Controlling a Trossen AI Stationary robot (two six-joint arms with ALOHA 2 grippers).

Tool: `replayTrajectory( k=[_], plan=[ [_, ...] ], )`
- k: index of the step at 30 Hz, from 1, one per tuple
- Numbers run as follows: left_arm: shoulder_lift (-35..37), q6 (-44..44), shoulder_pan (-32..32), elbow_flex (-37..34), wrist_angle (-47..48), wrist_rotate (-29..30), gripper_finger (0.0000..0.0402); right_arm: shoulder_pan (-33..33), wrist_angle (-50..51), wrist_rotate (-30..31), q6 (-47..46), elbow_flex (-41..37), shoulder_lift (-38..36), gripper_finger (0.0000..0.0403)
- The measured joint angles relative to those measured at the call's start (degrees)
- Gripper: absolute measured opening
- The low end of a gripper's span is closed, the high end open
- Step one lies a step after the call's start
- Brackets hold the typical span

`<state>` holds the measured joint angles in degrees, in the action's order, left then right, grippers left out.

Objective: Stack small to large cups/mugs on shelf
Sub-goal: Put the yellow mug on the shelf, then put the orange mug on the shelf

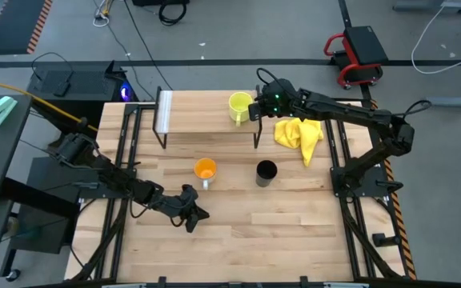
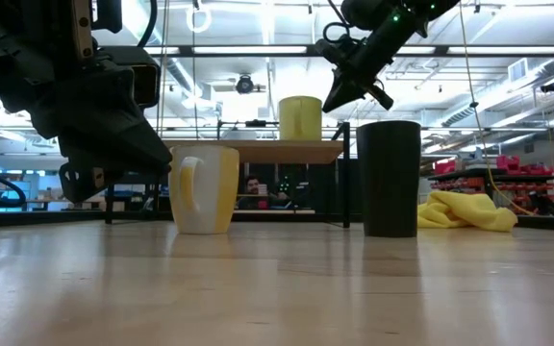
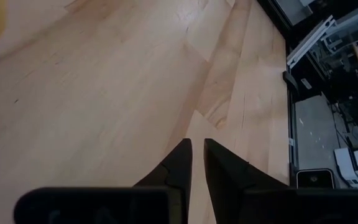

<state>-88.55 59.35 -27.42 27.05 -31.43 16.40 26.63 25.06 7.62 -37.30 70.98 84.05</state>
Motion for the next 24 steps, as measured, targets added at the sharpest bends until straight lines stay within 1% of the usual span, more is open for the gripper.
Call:
replayTrajectory(
  k=[7, 12, 16, 20, 24],
  plan=[
    [0.0, 0.0, 0.0, 0.0, 0.0, 0.0, 0.0053, 0.4, 0.0, 0.0, 0.0, 0.0, 0.0, 0.0],
    [0.0, 0.0, 0.0, 0.0, 0.0, 0.0, 0.0049, 1.1, -0.8, 0.0, -0.2, 0.0, 0.0, 0.0],
    [0.0, 0.0, 0.0, 0.0, 0.0, 0.0, 0.005, 1.1, -0.2, 0.0, -1.6, 0.0, -0.2, 0.0001],
    [0.0, 0.0, 0.0, 0.0, 0.0, 0.0, 0.0054, -0.4, 3.0, 0.0, -2.2, 0.0, -2.2, 0.0005],
    [0.0, 0.0, 0.0, 0.0, -0.2, 0.0, 0.0055, -3.0, 6.1, -0.2, -4.9, 0.0, -6.4, 0.001]
  ],
)
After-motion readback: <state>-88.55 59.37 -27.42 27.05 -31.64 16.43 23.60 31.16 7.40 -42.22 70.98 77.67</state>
